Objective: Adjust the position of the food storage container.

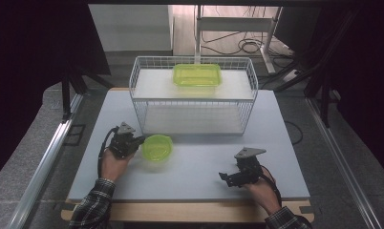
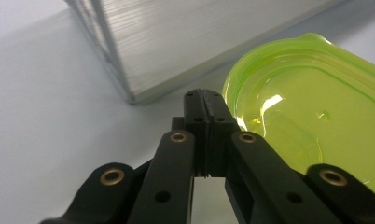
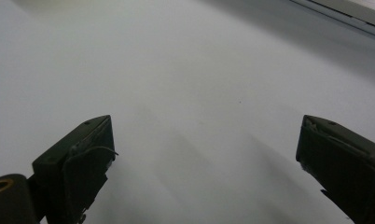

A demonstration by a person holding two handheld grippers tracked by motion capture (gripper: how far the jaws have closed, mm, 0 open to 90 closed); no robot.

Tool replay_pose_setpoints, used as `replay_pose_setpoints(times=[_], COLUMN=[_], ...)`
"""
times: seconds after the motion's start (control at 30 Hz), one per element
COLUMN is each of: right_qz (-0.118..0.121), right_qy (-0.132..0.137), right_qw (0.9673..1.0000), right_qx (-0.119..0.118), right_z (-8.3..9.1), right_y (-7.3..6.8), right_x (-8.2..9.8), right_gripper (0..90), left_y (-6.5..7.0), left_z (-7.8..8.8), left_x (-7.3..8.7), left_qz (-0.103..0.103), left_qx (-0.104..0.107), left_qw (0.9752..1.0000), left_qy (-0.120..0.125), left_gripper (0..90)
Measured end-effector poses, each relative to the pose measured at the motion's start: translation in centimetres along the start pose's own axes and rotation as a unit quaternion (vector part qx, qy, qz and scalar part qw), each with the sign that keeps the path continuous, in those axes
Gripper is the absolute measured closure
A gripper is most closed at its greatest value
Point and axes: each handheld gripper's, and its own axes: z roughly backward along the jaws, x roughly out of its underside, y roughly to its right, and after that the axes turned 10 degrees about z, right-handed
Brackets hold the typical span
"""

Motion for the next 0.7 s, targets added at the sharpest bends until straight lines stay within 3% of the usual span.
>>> replay_pose_setpoints(times=[0.13,0.4,0.53,0.7], right_qz=[0.000,0.001,0.001,0.002], right_qy=[-0.001,-0.001,-0.001,-0.001], right_qw=[1.0000,1.0000,1.0000,1.0000], right_qx=[0.000,-0.001,-0.001,0.000], right_z=[0.0,-0.1,0.0,0.0], right_y=[0.0,0.0,0.0,0.0], right_x=[0.0,0.0,0.0,0.0], right_gripper=[4.5,4.5,4.5,4.5], left_y=[0.9,3.8,4.6,4.3], left_z=[-0.2,-0.9,-1.1,-0.9], left_x=[0.0,-0.1,-0.2,-0.1], left_qz=[-0.001,-0.027,-0.036,-0.039], left_qx=[0.009,0.032,0.044,0.026], left_qw=[1.0000,0.9990,0.9982,0.9988], left_qy=[-0.003,-0.014,-0.017,-0.014], left_gripper=[90.0,90.0,90.0,90.0])
